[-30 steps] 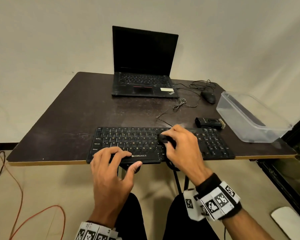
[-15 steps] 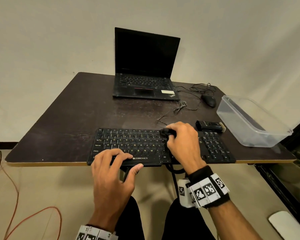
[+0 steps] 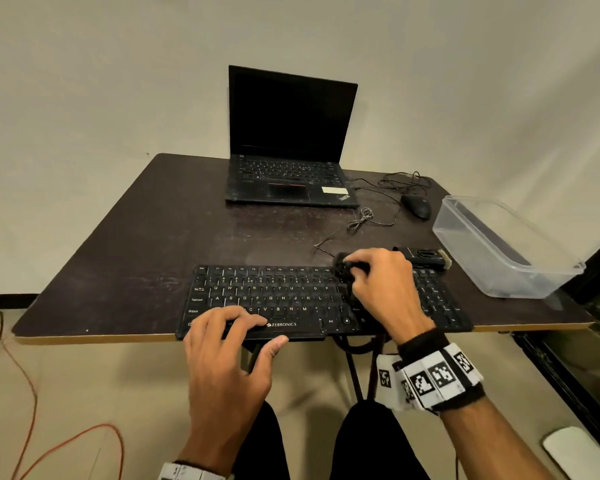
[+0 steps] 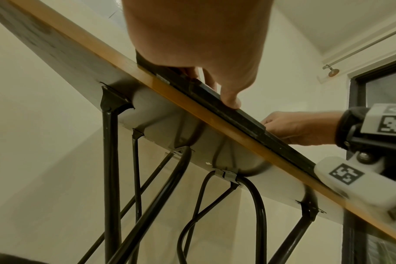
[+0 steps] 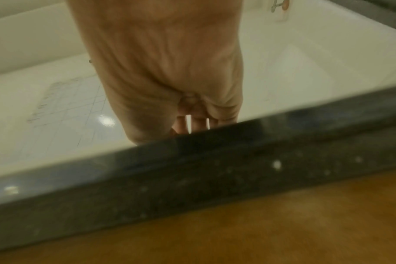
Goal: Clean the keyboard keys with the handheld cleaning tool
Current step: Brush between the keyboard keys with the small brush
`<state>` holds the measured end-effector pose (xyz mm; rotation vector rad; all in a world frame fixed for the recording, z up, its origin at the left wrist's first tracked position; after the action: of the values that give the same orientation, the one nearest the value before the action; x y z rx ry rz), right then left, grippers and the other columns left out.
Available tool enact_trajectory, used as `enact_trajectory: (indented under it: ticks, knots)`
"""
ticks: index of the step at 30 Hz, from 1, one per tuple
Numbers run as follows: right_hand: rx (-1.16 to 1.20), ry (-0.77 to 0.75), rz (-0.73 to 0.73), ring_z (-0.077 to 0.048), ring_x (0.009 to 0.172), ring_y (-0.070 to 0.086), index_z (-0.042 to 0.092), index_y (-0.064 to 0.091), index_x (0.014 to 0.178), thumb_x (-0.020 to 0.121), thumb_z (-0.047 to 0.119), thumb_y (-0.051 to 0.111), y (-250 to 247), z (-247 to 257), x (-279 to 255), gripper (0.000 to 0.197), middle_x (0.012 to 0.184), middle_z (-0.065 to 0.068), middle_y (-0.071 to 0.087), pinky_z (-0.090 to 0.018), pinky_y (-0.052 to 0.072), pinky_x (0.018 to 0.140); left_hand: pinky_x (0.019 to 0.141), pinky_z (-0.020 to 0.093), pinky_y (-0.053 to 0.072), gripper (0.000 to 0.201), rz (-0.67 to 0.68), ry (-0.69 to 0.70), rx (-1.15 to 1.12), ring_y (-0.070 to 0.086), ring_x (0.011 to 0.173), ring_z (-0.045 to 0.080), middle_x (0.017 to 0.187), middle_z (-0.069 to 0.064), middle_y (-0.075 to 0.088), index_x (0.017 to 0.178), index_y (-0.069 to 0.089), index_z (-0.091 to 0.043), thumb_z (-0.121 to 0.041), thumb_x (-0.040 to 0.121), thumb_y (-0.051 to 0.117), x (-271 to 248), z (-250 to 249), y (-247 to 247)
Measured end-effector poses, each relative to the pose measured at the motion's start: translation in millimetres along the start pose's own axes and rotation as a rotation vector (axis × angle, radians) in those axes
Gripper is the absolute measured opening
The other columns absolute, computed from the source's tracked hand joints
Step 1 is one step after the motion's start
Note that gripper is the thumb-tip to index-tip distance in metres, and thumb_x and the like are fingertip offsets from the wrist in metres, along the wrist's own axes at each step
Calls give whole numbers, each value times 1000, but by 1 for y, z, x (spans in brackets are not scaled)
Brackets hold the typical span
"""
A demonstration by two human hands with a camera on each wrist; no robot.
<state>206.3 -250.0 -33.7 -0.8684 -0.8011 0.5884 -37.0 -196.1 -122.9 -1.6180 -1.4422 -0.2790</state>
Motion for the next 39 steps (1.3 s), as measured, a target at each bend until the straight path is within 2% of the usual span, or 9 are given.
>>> enact_trajectory:
  ticks: [6, 11, 17, 20, 23, 25, 29, 36, 39]
  knots:
    - [34, -218, 50, -21, 107, 73, 19, 86, 104, 89, 0, 71, 6, 26, -15, 28, 112, 4, 82, -36, 55, 101, 93, 48, 43, 31, 1, 5, 14, 57, 108, 30, 109, 0, 63, 101, 76, -16, -40, 82, 82, -1, 1, 0]
    - [52, -33, -63, -19, 106, 76, 18, 85, 105, 89, 2, 70, -2, 3, -8, 27, 110, 2, 82, -32, 56, 101, 93, 48, 44, 32, 9, 3, 20, 57, 108, 30, 109, -1, 64, 102, 77, -16, -41, 82, 81, -1, 2, 1]
    - [134, -151, -9, -15, 102, 75, 21, 86, 97, 84, -1, 75, 0, 6, -23, 28, 106, 7, 83, -27, 56, 96, 96, 40, 40, 34, 3, 3, 16, 55, 110, 28, 111, -1, 63, 103, 77, -17, -45, 85, 76, -1, 2, 0]
    - [77, -140, 0, -17, 110, 73, 20, 84, 106, 87, 5, 75, -6, 1, -26, 25, 114, 7, 80, -29, 52, 102, 97, 37, 37, 35, 9, 14, 21, 55, 110, 27, 111, -1, 63, 103, 77, -16, -46, 85, 74, -1, 2, 1]
    - [-3, -198, 210, -18, 138, 57, 19, 74, 134, 88, 9, 71, -14, 0, -31, 47, 145, 5, 67, -19, 31, 117, 97, 35, 35, 35, 5, 12, 29, 55, 111, 27, 111, -1, 63, 103, 77, -17, -47, 86, 73, -1, 3, 0]
    - [41, -155, 338, -16, 145, 53, 21, 69, 142, 87, 3, 68, -23, -8, -27, 57, 154, 4, 60, -23, 35, 123, 97, 35, 36, 34, 3, 16, 31, 55, 111, 27, 111, -2, 62, 103, 77, -17, -47, 87, 73, -1, 2, 0]
    - [72, -188, 250, -15, 111, 74, 24, 82, 118, 89, 13, 82, -24, -13, -13, 31, 122, 6, 78, -31, 59, 101, 96, 36, 36, 35, 8, 27, 46, 55, 111, 26, 111, -2, 62, 103, 76, -17, -48, 87, 72, -1, 2, 0]
    - [-1, -477, 208, -17, 88, 77, 19, 84, 93, 81, 9, 84, -25, 3, -33, 16, 93, 9, 82, -32, 62, 83, 96, 36, 37, 35, -1, 26, 35, 54, 111, 25, 111, -3, 62, 103, 77, -17, -48, 86, 74, 0, 2, 1]
    - [-27, -394, 133, -20, 91, 78, 18, 85, 98, 84, 10, 84, -26, -9, -18, 16, 96, 5, 83, -33, 62, 87, 97, 36, 37, 34, -4, 25, 31, 54, 110, 24, 110, -3, 62, 102, 76, -18, -48, 87, 73, 0, 2, 1]
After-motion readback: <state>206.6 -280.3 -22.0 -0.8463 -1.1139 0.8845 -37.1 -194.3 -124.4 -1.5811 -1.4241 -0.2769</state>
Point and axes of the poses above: each hand's wrist, its own x-axis towards the middle knuckle, its own y-axis out of the palm, z = x × y, the point moved 1 cm from there along x, towards the middle knuckle
